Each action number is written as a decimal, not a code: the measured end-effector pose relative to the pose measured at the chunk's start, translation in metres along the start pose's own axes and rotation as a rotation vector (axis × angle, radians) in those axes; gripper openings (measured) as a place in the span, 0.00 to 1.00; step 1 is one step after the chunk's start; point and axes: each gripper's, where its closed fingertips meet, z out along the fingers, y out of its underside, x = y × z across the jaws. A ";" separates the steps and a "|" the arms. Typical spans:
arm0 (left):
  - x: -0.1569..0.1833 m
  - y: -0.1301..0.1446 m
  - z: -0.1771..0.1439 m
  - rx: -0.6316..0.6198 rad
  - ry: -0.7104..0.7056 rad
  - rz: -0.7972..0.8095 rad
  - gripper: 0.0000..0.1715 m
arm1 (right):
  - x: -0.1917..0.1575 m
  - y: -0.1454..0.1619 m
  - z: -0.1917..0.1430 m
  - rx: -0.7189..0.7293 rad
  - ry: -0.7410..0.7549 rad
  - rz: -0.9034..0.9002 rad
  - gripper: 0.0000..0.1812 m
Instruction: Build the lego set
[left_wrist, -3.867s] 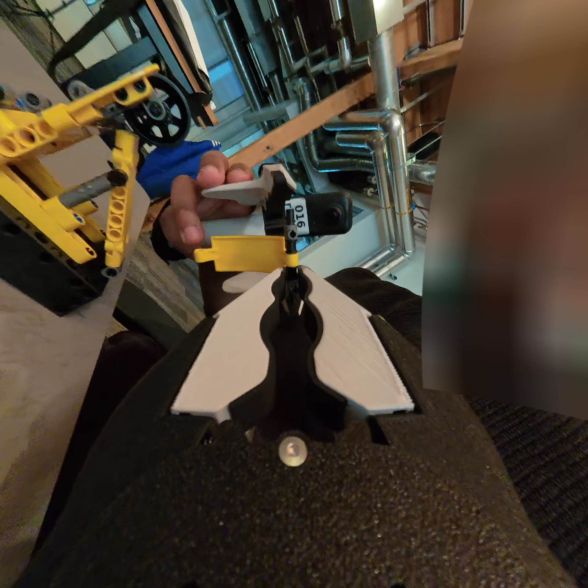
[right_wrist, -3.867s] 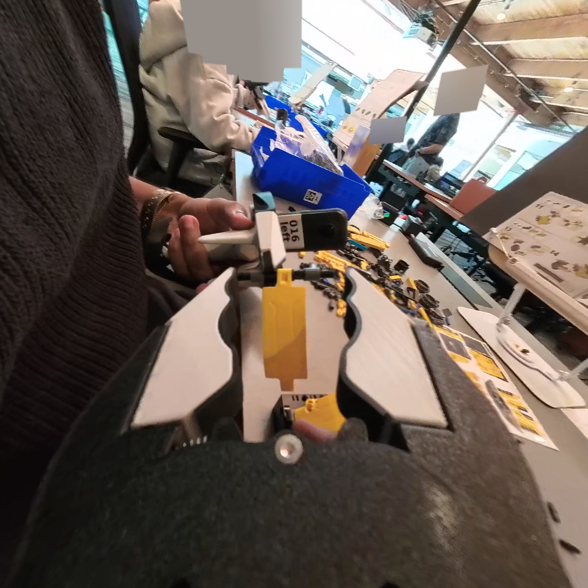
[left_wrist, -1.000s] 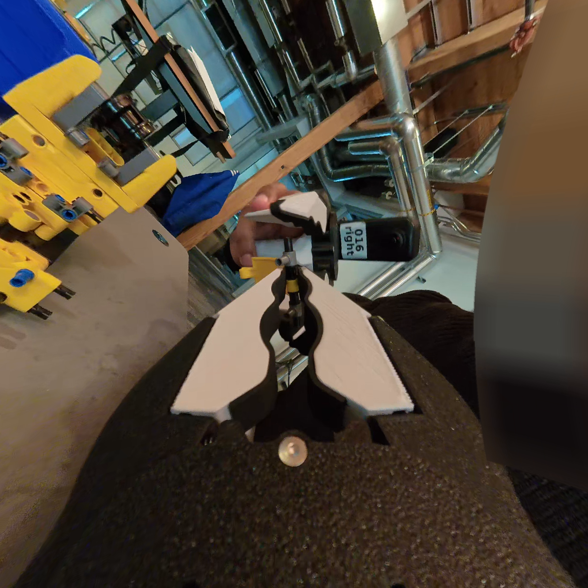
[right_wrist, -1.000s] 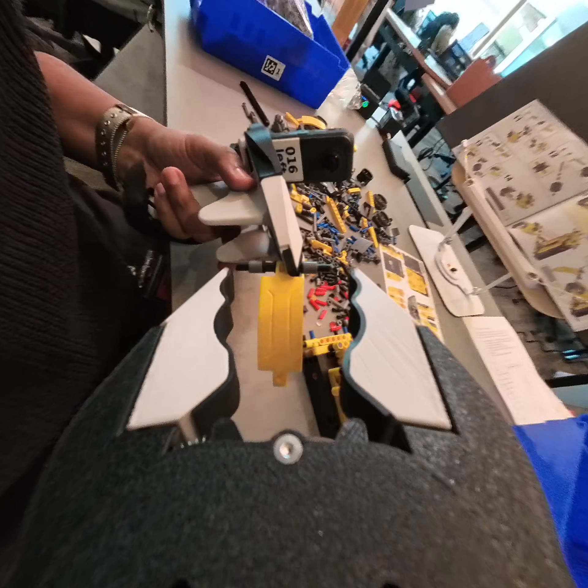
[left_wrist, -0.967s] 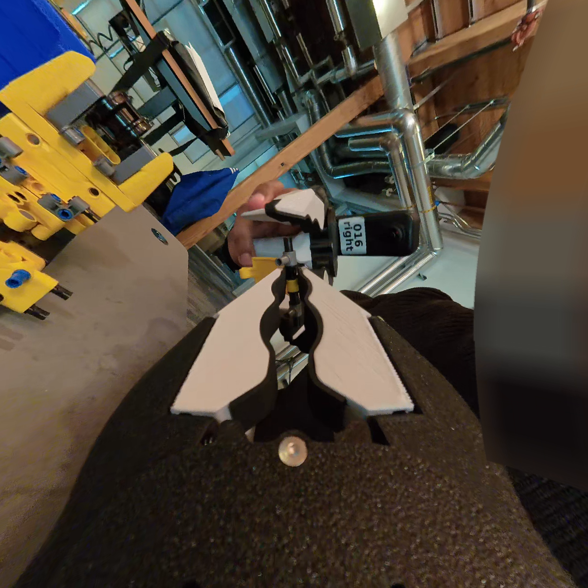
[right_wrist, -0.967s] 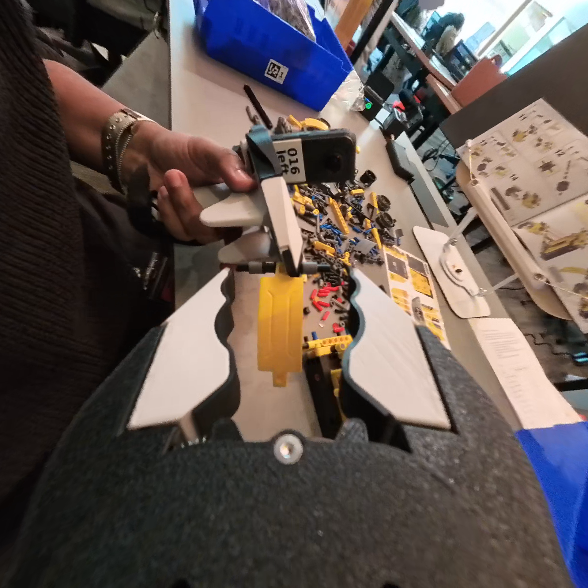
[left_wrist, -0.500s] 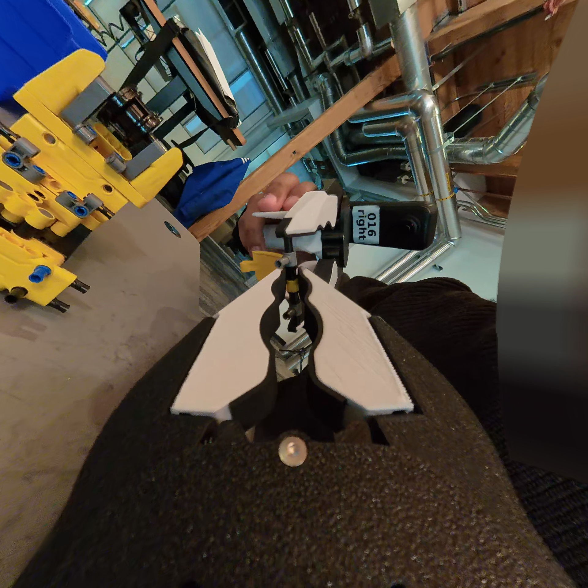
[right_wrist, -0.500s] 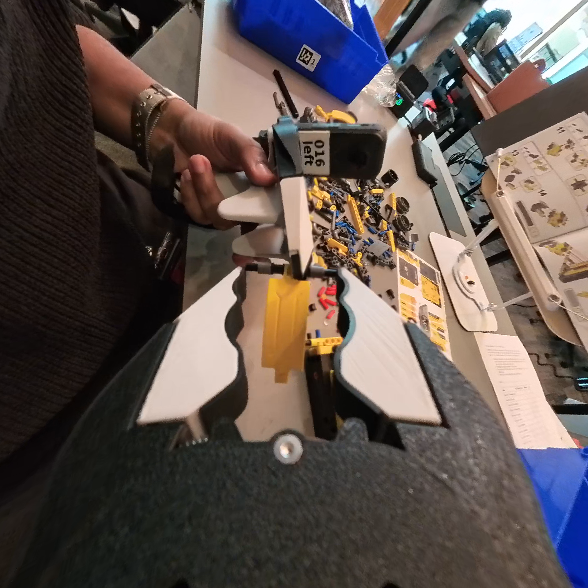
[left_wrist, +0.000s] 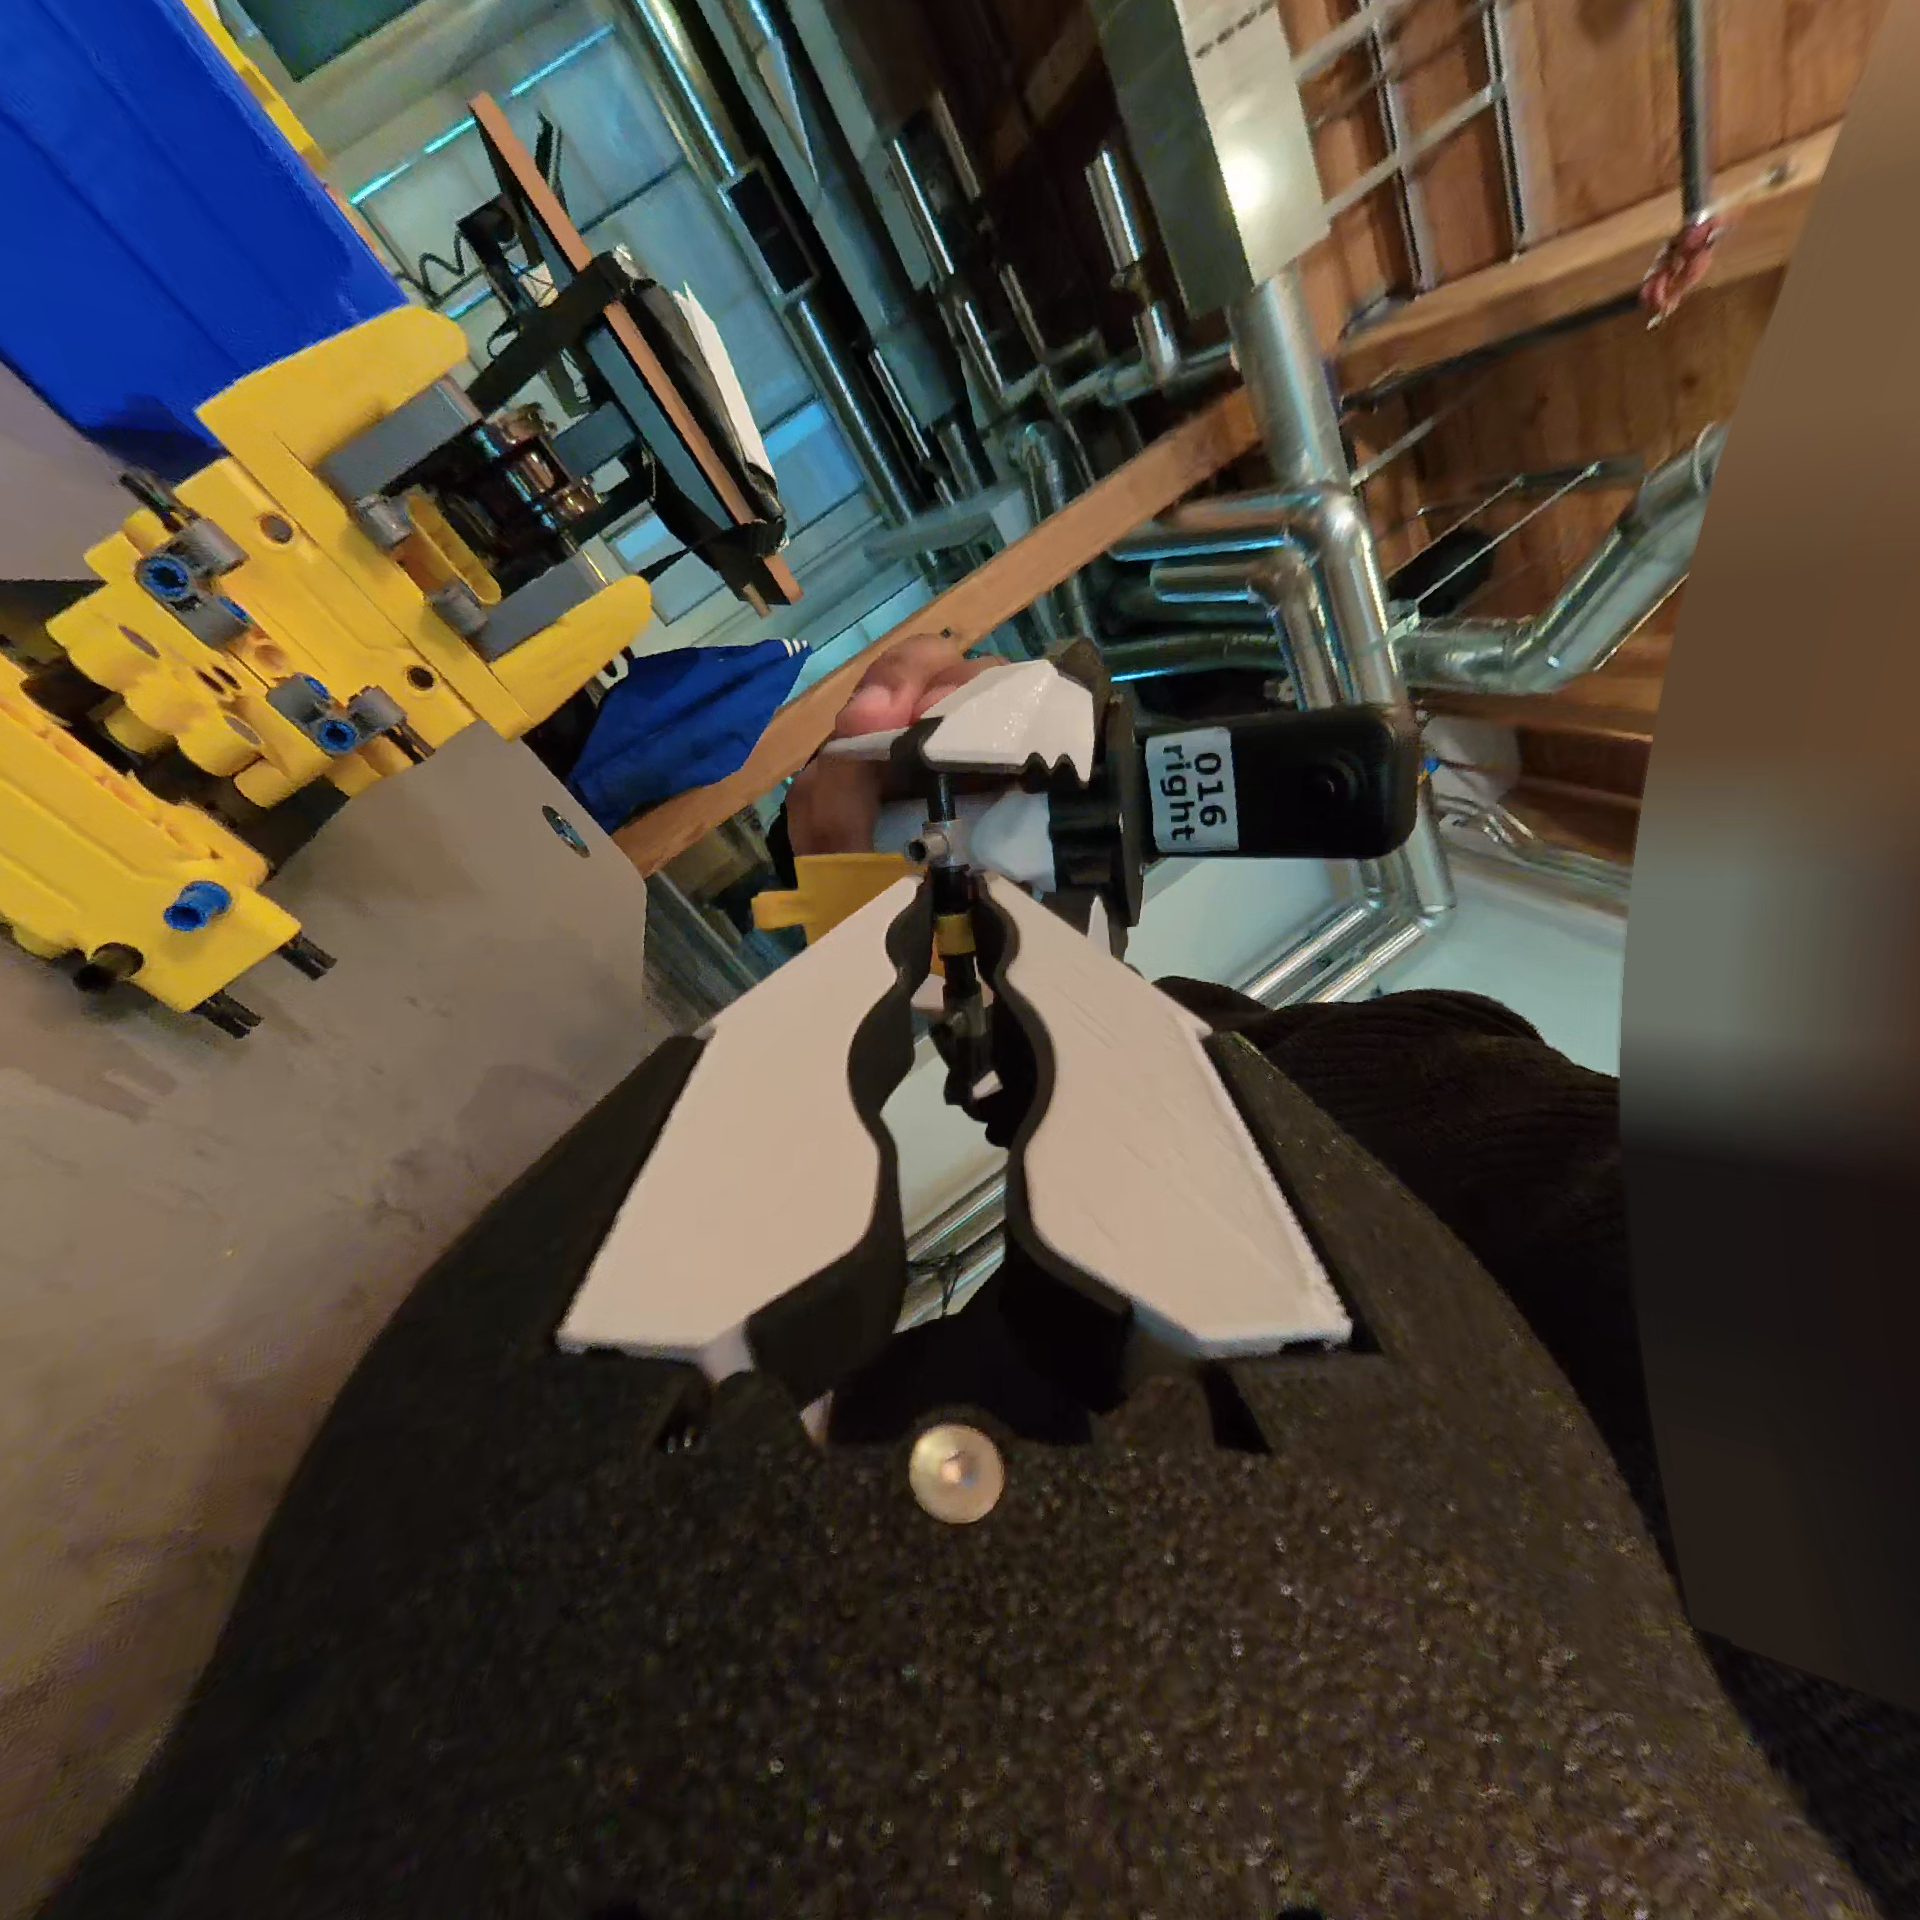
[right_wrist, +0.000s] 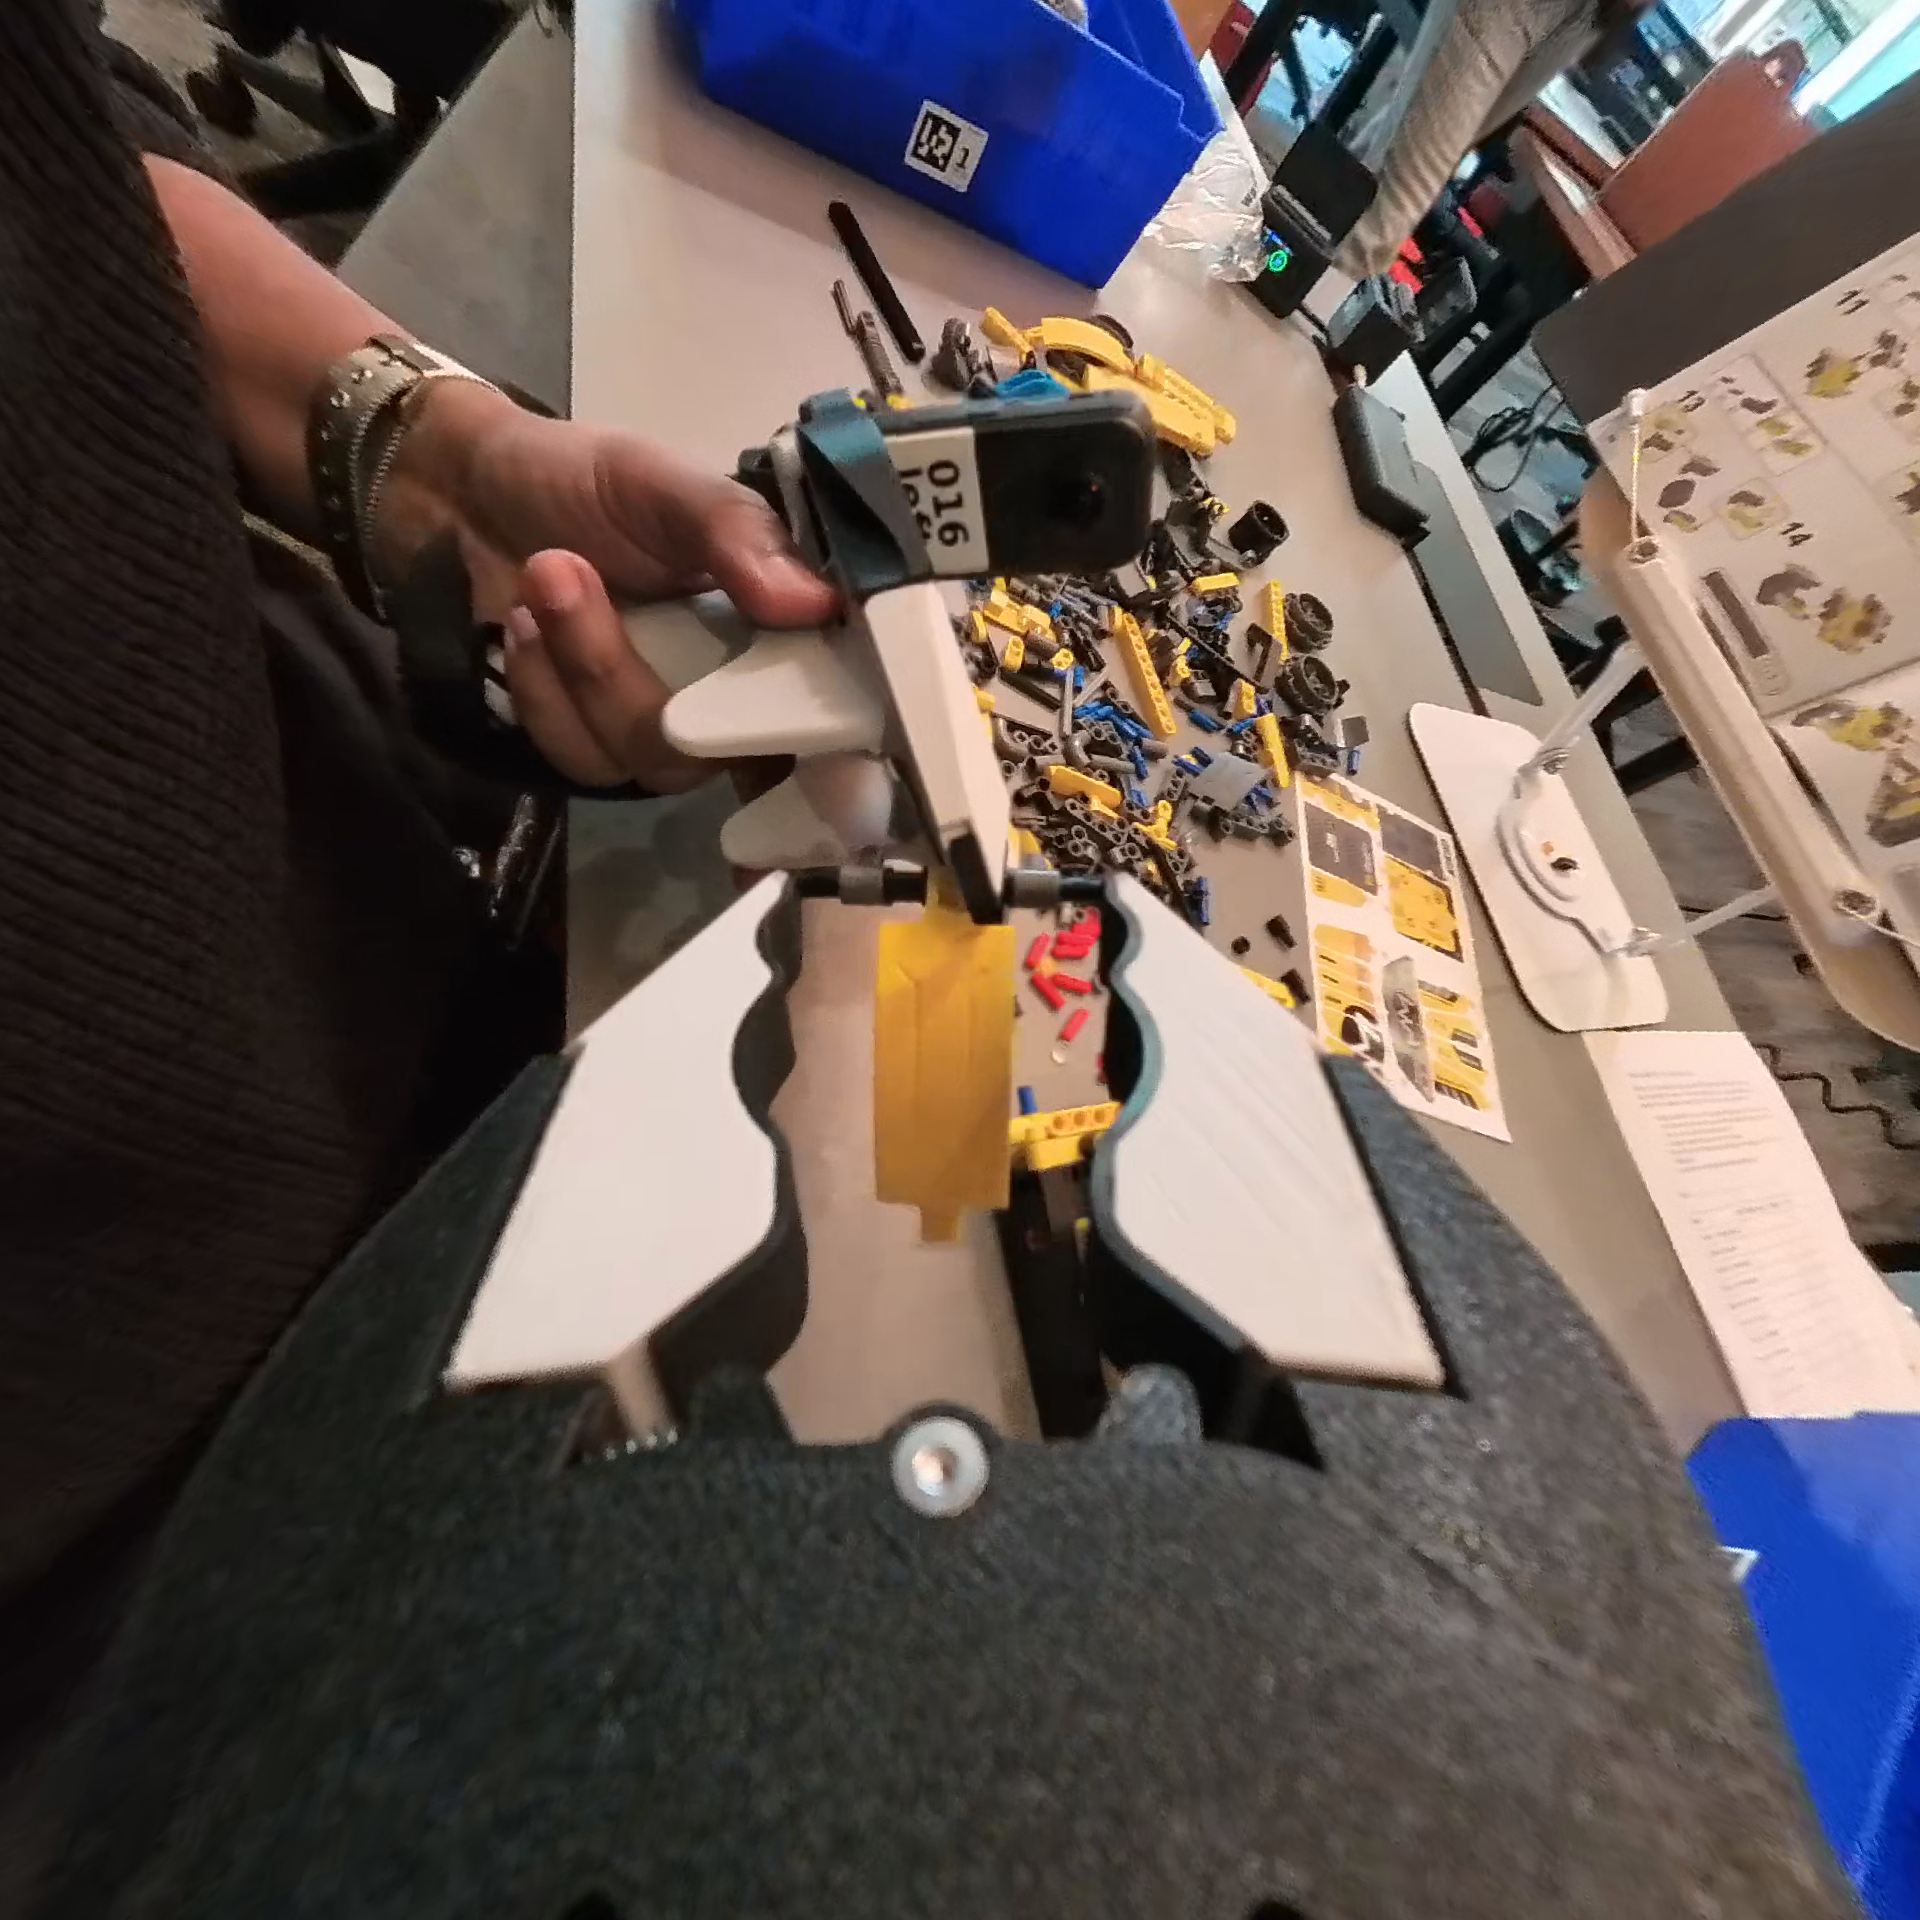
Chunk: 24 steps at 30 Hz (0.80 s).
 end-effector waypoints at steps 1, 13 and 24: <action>-0.001 -0.001 -0.001 0.010 0.004 -0.010 0.03 | 0.001 0.000 0.001 -0.003 0.003 0.002 0.32; 0.000 -0.010 -0.007 0.058 -0.018 0.032 0.07 | 0.008 0.000 0.003 -0.075 -0.017 0.020 0.31; 0.010 0.025 -0.033 0.063 -0.151 0.262 0.22 | 0.058 0.051 0.032 -0.627 -0.295 -0.122 0.31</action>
